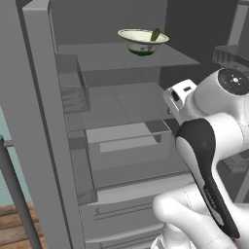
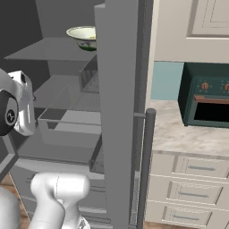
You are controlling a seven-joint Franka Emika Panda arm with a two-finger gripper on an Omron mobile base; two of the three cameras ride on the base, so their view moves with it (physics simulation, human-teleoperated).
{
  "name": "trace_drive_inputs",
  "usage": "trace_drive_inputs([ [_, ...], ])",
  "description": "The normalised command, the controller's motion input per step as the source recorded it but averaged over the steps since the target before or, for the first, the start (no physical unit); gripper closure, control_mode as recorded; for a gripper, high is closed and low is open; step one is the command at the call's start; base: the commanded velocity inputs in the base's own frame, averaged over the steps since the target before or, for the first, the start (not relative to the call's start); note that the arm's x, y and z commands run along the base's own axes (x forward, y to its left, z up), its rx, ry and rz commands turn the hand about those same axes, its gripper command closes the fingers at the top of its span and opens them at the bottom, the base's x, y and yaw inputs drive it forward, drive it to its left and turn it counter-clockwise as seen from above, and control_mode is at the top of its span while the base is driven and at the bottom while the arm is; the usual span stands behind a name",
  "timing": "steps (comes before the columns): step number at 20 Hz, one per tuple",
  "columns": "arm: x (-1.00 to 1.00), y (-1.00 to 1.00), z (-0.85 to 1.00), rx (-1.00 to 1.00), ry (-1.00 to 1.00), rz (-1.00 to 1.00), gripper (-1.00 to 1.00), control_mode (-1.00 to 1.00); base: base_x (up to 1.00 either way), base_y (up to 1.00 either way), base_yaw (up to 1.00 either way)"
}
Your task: Place the bowl with the squash and lemon on the top shelf of the fridge. Place the bowl with the steak and chicken drumstick on the second highest shelf of the fridge.
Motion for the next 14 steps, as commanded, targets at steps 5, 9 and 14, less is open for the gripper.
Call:
trace_drive_inputs([
  [5,0.0,0.0,0.0,0.0,0.0,0.0,-1.0,1.0,0.0,0.0,0.0],
  [9,0.0,0.0,0.0,0.0,0.0,0.0,-1.0,1.0,0.0,0.0,0.0],
  [14,0.0,0.0,0.0,0.0,0.0,0.0,-1.0,1.0,0.0,0.0,0.0],
])
